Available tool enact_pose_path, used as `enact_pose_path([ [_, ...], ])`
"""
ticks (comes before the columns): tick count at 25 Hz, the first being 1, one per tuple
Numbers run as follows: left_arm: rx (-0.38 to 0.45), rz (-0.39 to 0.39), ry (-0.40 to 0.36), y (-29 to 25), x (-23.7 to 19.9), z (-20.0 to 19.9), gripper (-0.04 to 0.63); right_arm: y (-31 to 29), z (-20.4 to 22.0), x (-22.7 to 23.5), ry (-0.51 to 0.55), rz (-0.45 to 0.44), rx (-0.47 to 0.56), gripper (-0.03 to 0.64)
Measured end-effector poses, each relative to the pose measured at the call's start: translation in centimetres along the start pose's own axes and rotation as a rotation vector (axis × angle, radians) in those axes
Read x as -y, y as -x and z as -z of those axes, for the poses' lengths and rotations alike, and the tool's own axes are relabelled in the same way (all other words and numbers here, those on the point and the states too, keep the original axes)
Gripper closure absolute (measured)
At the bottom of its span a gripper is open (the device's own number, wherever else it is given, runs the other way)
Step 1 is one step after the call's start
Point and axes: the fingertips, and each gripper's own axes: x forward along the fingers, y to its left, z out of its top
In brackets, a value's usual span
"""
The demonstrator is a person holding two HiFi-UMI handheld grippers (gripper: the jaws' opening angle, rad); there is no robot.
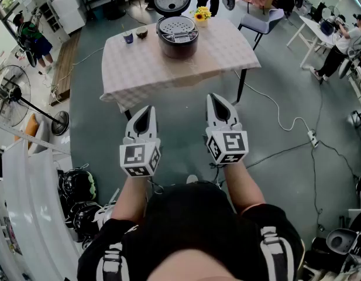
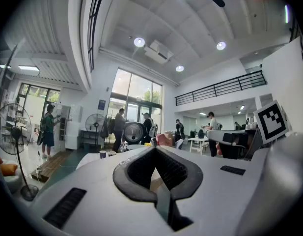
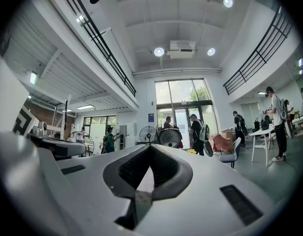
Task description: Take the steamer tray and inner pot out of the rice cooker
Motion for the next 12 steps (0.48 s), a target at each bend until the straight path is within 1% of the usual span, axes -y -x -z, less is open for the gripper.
enact_pose_path([
  [4,0.002,-0.010,-0.024,-0.3,-0.4,-0.4,0.594,-0.4,-0.2,0.2,-0.023,0.006,0.009,0.618],
  [7,0.003,-0.016,-0.046,-0.6,-0.4,-0.3,0.594,-0.6,-0.4,0.2,-0.019,0.005,0.014,0.618],
  [12,0.001,-0.003,-0.021,-1.2,0.1,0.0,0.594,-1.0,0.1,0.2,-0.010,-0.011,0.015,0.617],
])
